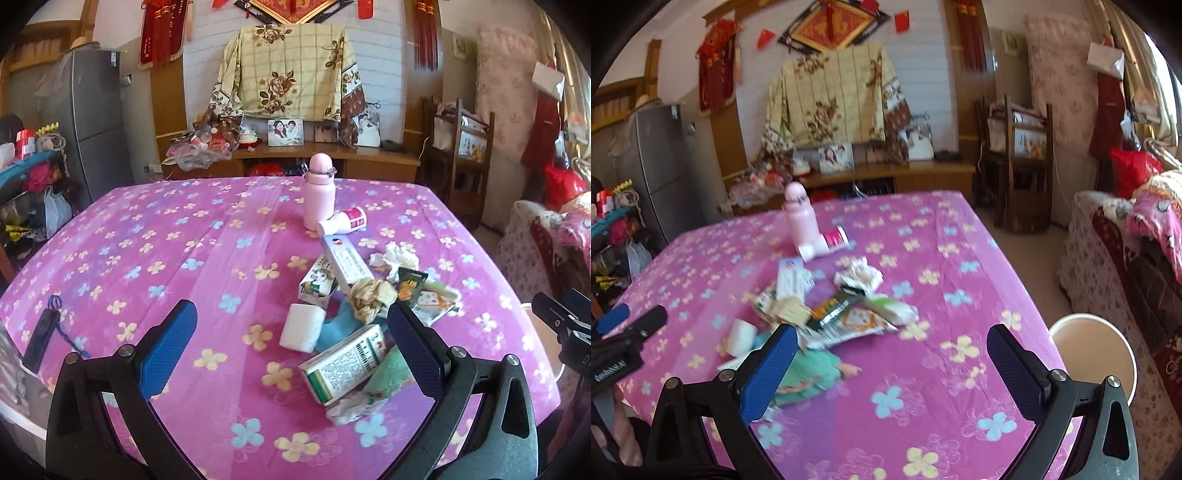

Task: Collect trash

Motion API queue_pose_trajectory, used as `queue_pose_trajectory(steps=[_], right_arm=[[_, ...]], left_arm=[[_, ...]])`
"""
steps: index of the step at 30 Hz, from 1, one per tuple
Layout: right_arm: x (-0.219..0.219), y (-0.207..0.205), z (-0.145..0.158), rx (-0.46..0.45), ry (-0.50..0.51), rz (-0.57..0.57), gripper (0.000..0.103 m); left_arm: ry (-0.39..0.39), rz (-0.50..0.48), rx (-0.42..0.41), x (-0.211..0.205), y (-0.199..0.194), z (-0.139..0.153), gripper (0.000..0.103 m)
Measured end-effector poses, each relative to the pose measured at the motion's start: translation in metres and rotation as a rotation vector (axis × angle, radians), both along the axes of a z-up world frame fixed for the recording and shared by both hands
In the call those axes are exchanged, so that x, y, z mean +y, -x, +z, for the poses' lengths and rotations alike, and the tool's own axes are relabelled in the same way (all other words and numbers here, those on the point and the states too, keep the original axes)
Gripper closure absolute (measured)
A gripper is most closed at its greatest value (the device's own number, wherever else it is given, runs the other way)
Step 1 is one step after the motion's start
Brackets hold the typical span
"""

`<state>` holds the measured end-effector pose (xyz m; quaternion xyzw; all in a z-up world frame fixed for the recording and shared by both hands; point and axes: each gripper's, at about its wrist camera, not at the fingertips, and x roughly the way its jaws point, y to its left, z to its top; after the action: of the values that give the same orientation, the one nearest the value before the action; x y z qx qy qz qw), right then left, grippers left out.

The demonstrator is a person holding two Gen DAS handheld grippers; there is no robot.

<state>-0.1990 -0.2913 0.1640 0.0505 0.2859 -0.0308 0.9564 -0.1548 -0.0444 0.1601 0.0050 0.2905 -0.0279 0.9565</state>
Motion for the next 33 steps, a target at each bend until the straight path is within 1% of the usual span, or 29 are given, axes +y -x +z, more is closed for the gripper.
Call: queue_pose_trajectory(steps=[3,5,14,24,30,33], right_arm=[[0.005,0.003,0.005,-0.014,-0.011,0.014,0.001],[0.011,0.005,0.009,-0.034,0.005,0.007,0.001],[0.013,0.005,0.012,-0.056,0.031,0.004,0.001],[0.016,0.0,0.007,-0.042,0.035,0.007,0.001],[0.015,-0.002,0.006,-0.041,0.032,0.001,0.001],[0.015,-0.002,0.006,-0.044,0.041,-0.002,0.001]], left_arm=[[0.009,0.0,-0.003,-0.002,0.001,0.0,0.001],[0.012,0.005,-0.011,-0.001,0.003,-0.001,0.001],[0.029,0.006,-0.015,-0.001,0.002,-0.001,0.001],[0.032,0.011,-0.023,-0.006,0.001,-0.002,0.001],[0.058,0.018,-0.018,-0.003,0.0,-0.004,0.001],[0.057,0.019,-0.017,-0.002,0.0,-0.004,0.001]])
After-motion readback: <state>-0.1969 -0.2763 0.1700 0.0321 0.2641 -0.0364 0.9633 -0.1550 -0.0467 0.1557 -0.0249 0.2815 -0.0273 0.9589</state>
